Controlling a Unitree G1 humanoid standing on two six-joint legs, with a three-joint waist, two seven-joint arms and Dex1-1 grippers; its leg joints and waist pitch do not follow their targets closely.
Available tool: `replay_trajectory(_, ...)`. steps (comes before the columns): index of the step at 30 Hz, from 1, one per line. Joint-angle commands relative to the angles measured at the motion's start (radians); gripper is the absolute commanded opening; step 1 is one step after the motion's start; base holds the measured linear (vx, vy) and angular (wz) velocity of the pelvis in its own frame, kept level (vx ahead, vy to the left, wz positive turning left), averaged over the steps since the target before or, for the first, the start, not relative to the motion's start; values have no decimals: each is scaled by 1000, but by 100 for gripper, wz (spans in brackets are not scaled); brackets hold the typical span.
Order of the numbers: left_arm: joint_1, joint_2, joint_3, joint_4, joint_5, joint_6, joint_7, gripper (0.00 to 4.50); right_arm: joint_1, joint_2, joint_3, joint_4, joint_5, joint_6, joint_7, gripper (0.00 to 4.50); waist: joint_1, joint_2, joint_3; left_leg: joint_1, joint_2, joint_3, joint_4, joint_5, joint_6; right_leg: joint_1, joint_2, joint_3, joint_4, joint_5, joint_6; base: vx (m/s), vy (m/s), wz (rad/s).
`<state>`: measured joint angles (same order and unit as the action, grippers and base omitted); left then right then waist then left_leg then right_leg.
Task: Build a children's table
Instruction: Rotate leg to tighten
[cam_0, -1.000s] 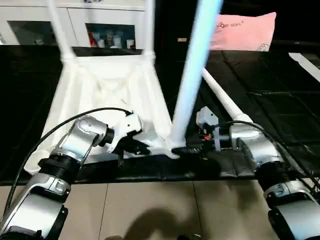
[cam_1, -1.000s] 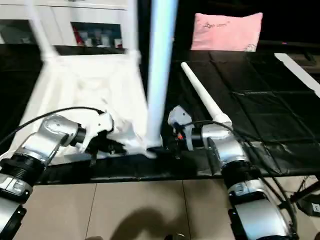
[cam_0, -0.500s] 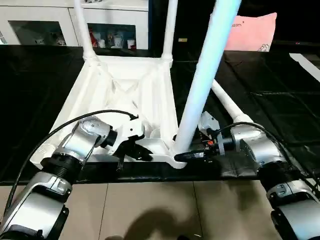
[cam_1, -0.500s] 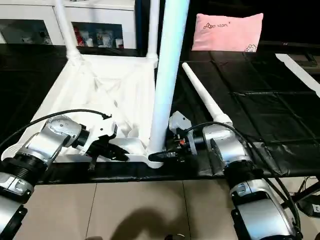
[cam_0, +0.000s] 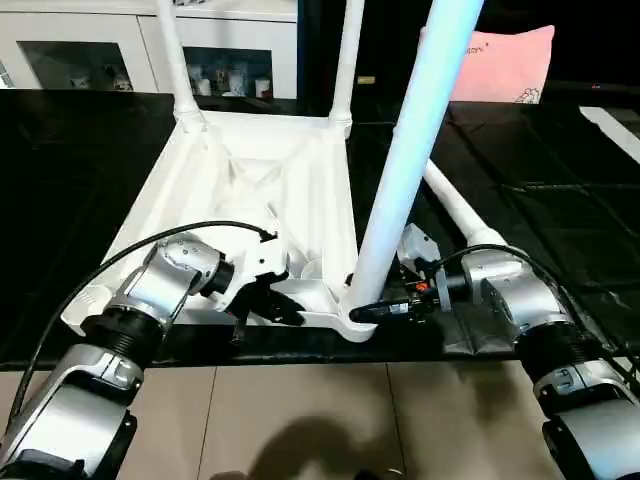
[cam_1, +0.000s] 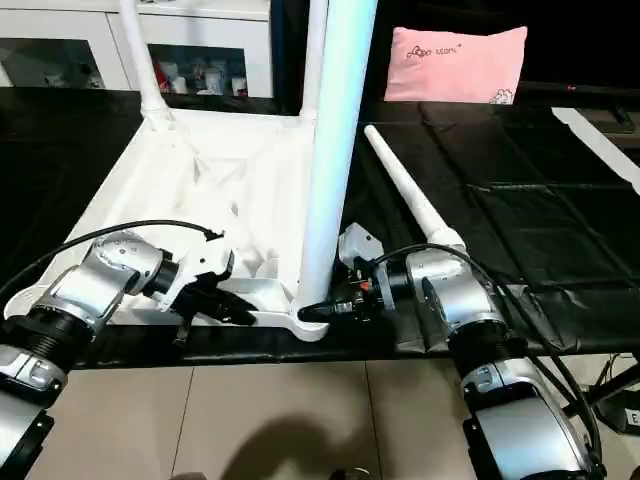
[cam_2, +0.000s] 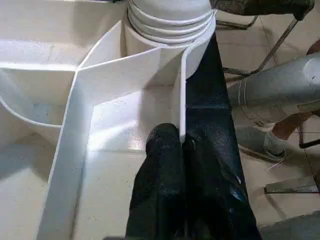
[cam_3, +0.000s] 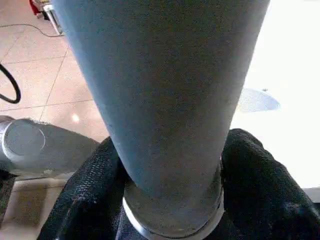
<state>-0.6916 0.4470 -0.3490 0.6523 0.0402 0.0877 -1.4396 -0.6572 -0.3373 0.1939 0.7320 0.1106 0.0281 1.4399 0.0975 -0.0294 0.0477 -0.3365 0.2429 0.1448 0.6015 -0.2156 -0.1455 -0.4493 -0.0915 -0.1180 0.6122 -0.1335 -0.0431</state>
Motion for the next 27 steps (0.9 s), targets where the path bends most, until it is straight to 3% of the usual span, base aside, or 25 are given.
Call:
replay_trajectory(1, -20, -5, -9, -2, -3, -6, -15, 0, 21, -4, 15, 0, 9, -4, 41, 248, -3, 6, -77, -18, -21, 34, -62, -90, 71, 95, -30, 46, -59, -224, -194, 0, 0, 0)
replay_trajectory(8, -12, -17, 10, 0, -10, 17, 23, 0, 36, 7, 11, -14, 21, 26, 35, 248, 0, 5, -78, -18, -22, 34, -62, -88, 72, 95, -30, 47, -60, -225, -192, 0, 0, 0)
replay_trajectory(10, -32, -72, 79, 23, -29, 108, 186, 0, 50, 50, -18, -12, 27, 102, -87, 248, 1, 1, -75, -19, -23, 35, -62, -87, 71, 95, -28, 46, -62, -231, -190, 0, 0, 0)
replay_trajectory(11, -35, -82, 89, 23, -32, 120, 213, 0, 49, 60, -24, -5, 24, 108, -118, 248, 1, 0, -73, -18, -24, 35, -62, -94, 61, 93, -29, 46, -65, -263, -178, 0, 0, 0)
replay_trajectory(12, -42, -104, 112, 19, -43, 161, 263, 0, 44, 84, -35, 16, 15, 109, -189, 248, -4, -6, -73, -20, -28, 34, -63, -105, 48, 96, -32, 43, -73, -338, -142, 0, 0, 0)
replay_trajectory(14, -49, -134, 144, 11, -59, 212, 328, 0, 32, 118, -52, 47, 6, 116, -281, 248, -8, -2, -68, -16, -29, 33, -66, -120, 37, 89, -32, 41, -81, -385, -127, 0, 0, 0)
replay_trajectory(15, -52, -152, 163, 6, -68, 235, 367, 0, 23, 138, -61, 66, 5, 128, -330, 248, -20, -7, -68, -23, -34, 32, -64, -129, 30, 98, -31, 36, -84, -434, -103, 0, 0, 0)
replay_trajectory(16, -53, -158, 168, 4, -71, 243, 378, 0, 19, 145, -64, 72, 4, 131, -347, 247, -22, -7, -70, -24, -35, 31, -63, -127, 29, 98, -32, 35, -87, -449, -93, 0, 0, 0)
replay_trajectory(19, -59, -232, 228, -43, -83, 350, 539, 0, -53, 263, -118, 178, 9, 193, -595, 247, -50, -9, -69, -25, -42, 32, -58, -130, 38, 92, -29, 28, -97, -501, -70, 0, 0, 0)
replay_trajectory(22, -61, -269, 252, -59, -74, 378, 627, 0, -95, 321, -145, 226, 12, 225, -711, 247, -66, -10, -71, -37, -45, 27, -57, -119, 40, 98, -28, 23, -96, -505, -56, 0, 0, 0)
replay_trajectory(23, -59, -293, 263, -75, -71, 393, 672, 0, -118, 350, -161, 250, 20, 233, -765, 247, -68, -14, -73, -33, -44, 29, -56, -110, 48, 93, -27, 24, -97, -483, -58, 0, 0, 0)
replay_trajectory(24, -57, -311, 270, -90, -68, 409, 706, 0, -135, 372, -175, 269, 24, 238, -806, 247, -70, -10, -73, -30, -43, 29, -57, -109, 52, 90, -26, 26, -92, -460, -75, 0, 0, 0)
replay_trajectory(25, -54, -322, 265, -104, -59, 414, 723, 0, -149, 388, -188, 284, 29, 243, -840, 247, -72, -17, -75, -31, -41, 29, -58, -102, 59, 92, -27, 27, -89, -434, -87, 0, 0, 0)
replay_trajectory(27, -50, -331, 259, -119, -51, 423, 737, 0, -161, 403, -202, 299, 33, 247, -871, 241, -76, -10, -76, -28, -38, 30, -59, -94, 70, 89, -25, 30, -83, -380, -113, 0, 0, 0)
